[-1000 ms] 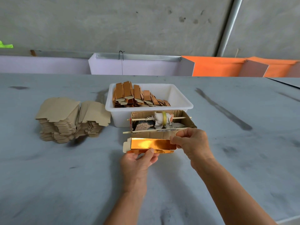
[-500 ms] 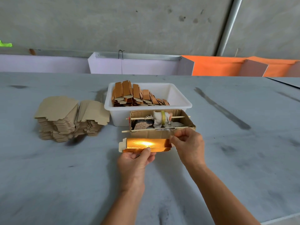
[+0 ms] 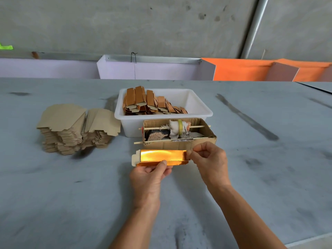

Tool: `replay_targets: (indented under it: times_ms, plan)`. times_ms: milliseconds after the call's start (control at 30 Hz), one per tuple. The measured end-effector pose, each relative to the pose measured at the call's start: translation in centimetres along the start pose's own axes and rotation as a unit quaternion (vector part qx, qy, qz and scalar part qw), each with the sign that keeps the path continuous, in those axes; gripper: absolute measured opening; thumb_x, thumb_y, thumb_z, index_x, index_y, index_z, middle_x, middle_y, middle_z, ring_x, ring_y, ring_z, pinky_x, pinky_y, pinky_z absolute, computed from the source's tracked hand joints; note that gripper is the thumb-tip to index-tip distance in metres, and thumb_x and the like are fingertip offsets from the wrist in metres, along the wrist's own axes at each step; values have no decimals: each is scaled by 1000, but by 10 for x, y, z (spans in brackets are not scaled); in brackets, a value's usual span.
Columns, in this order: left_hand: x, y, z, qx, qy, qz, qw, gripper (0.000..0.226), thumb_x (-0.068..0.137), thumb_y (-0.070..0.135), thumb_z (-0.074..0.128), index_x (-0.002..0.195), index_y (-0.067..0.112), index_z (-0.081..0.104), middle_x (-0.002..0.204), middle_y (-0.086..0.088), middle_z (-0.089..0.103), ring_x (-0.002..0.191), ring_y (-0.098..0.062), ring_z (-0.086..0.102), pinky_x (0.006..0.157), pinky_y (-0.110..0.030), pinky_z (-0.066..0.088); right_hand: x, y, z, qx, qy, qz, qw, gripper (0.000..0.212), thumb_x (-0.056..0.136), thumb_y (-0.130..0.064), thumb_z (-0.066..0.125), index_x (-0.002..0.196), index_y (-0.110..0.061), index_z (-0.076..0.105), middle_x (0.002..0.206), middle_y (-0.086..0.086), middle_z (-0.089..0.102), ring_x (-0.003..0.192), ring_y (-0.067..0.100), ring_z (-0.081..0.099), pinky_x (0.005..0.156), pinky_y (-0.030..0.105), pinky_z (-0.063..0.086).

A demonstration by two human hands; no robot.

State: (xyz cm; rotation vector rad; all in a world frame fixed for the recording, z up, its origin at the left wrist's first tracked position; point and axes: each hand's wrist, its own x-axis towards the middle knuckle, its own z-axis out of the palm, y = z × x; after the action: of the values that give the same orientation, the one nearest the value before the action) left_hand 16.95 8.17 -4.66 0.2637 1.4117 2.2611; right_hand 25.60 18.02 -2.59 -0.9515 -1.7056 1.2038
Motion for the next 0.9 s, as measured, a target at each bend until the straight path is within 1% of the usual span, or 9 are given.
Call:
replay_targets:
  times_ms: [100,200,300,400,500,633,700,767,900]
  plan:
    - [-1,0,0,-4,-1,2,1000,20,80,-13,62,82,6,64,63,-2,71,57,-17,69,57,-23,57,-8,-3,-2,59,-38,-8,998,18,75,0,74,70,-11,61,51,-9,63,46,-2,56,46,9,39]
    - [-1,1,0,-10,-4,4,1000,19,79,-13,62,82,6,64,64,-3,71,58,-17,69,58,-25,58,-17,-2,-2,101,-73,-20,992,15,75,-1,75,73,-10,63,57,-3,66,51,2,58,50,12,42]
    - [-2,1,0,-16,-8,6,1000,19,79,-13,62,82,6,65,65,-3,71,59,-17,69,59,-26,58,-25,0,1,140,-95,-36,985,12,75,1,74,74,-7,65,62,2,66,55,6,55,55,16,46]
    - [-3,1,1,-22,-18,11,1000,21,80,-14,61,82,6,64,66,-3,72,60,-16,69,58,-26,58,-31,2,5,174,-112,-44,977,9,75,4,72,78,-2,67,64,2,67,57,5,57,58,15,48]
    - [-4,1,1,-22,-25,17,999,19,80,-14,61,83,5,65,67,-4,72,61,-15,69,56,-24,56,-34,4,10,194,-115,-45,973,7,76,4,71,81,1,68,70,8,69,62,8,61,60,17,49]
    - [-4,1,0,-17,-27,21,999,19,80,-13,61,81,5,66,68,-4,72,62,-14,69,56,-25,56,-37,7,17,207,-101,-35,972,7,76,3,71,82,0,69,75,15,70,66,14,63,63,20,50]
    - [-4,1,0,-18,-26,19,999,21,80,-14,61,79,6,66,66,-3,72,61,-14,69,56,-25,56,-38,7,19,212,-100,-34,972,8,76,4,71,81,-3,70,76,13,71,67,14,63,63,19,50]
    - [-3,1,1,-19,-26,19,999,21,79,-14,61,77,6,66,66,-3,72,61,-13,69,56,-25,56,-38,7,20,211,-100,-37,972,12,77,4,70,80,-7,71,75,8,72,66,10,63,62,17,49]
    - [-3,0,1,-20,-29,19,999,21,79,-15,60,78,5,66,67,-5,72,62,-15,69,57,-27,57,-40,8,21,211,-97,-33,972,13,77,5,70,82,-6,71,77,8,73,65,8,63,61,16,49]
